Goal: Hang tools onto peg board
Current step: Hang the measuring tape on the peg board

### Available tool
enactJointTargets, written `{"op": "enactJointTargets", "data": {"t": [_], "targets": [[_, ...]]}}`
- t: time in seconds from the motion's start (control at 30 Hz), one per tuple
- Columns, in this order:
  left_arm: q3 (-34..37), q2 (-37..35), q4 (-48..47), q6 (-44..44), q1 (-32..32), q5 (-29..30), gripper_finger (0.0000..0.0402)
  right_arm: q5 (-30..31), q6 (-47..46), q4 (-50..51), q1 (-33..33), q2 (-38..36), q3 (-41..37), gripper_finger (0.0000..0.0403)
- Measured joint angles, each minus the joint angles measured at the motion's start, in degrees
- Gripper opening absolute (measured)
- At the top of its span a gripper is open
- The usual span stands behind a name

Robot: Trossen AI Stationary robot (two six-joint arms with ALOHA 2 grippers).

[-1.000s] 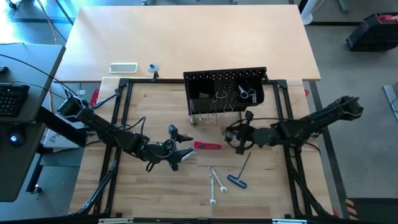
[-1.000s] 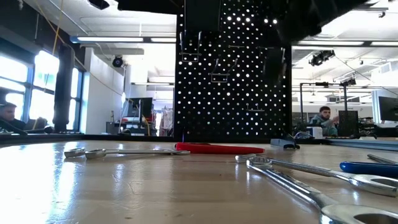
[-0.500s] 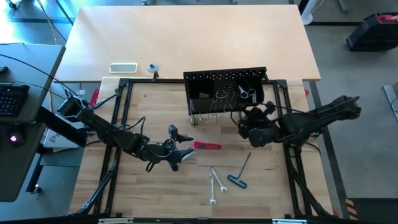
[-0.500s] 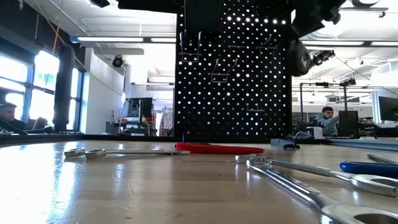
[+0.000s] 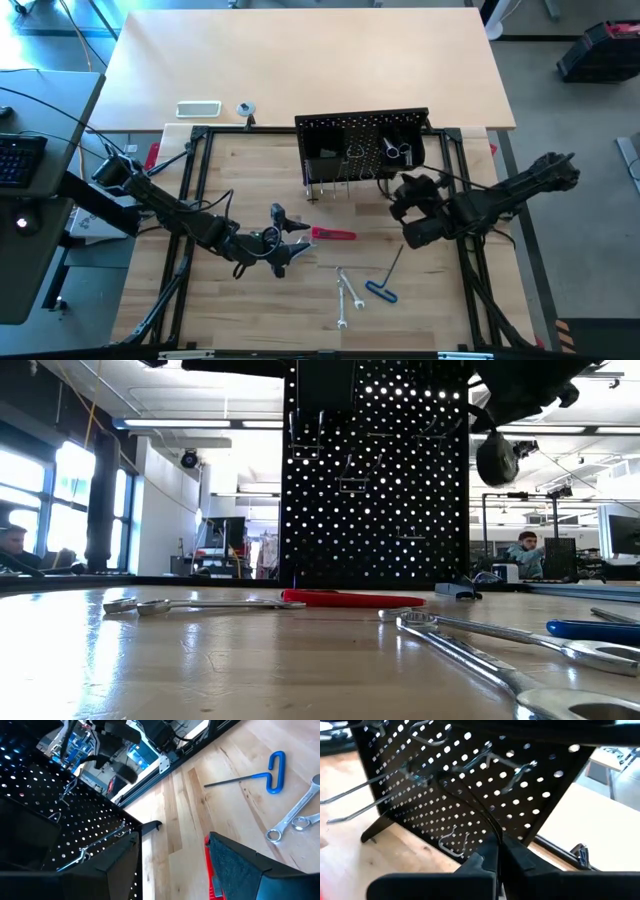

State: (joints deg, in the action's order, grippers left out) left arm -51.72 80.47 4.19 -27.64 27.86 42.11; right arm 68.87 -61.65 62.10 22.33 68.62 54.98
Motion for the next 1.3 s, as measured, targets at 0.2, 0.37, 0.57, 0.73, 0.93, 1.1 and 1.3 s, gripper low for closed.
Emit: {"op": "enactJointTargets", "data": {"t": [0.2, 0.37, 0.57, 0.73, 0.93, 1.1, 1.3], "targets": [[0.00, 0.00, -0.17, 0.00, 0.00, -0.01, 0.0232, 1.19, -3.70, 2.93, -0.18, 0.00, 0.00, 0.0000], [0.00, 0.00, -0.15, -0.01, 0.00, 0.00, 0.0232, -0.17, -9.12, 7.29, -1.18, 0.00, 0.00, 0.0000], [0.00, 0.00, -0.05, -0.46, -0.04, 0.00, 0.0232, -1.43, -9.50, 6.58, -1.93, 0.00, 0.00, 0.0000], [0.00, 0.00, -0.02, 0.44, -0.04, 0.00, 0.0232, -0.39, -9.52, 6.30, -2.64, 0.00, 0.00, 0.0000], [0.00, 0.00, -0.05, 0.51, -0.02, 0.00, 0.0232, -1.66, -9.93, 6.14, -5.06, 0.02, 0.00, 0.0000], [0.00, 0.00, -0.18, 0.48, -0.02, 0.00, 0.0232, -3.03, -8.49, 4.43, -6.02, 0.04, 0.00, 0.0000], [0.00, -0.02, -1.37, 0.46, -0.02, 0.02, 0.0232, -4.44, -7.97, 3.86, -7.86, 2.53, 0.00, 0.0000]]}}
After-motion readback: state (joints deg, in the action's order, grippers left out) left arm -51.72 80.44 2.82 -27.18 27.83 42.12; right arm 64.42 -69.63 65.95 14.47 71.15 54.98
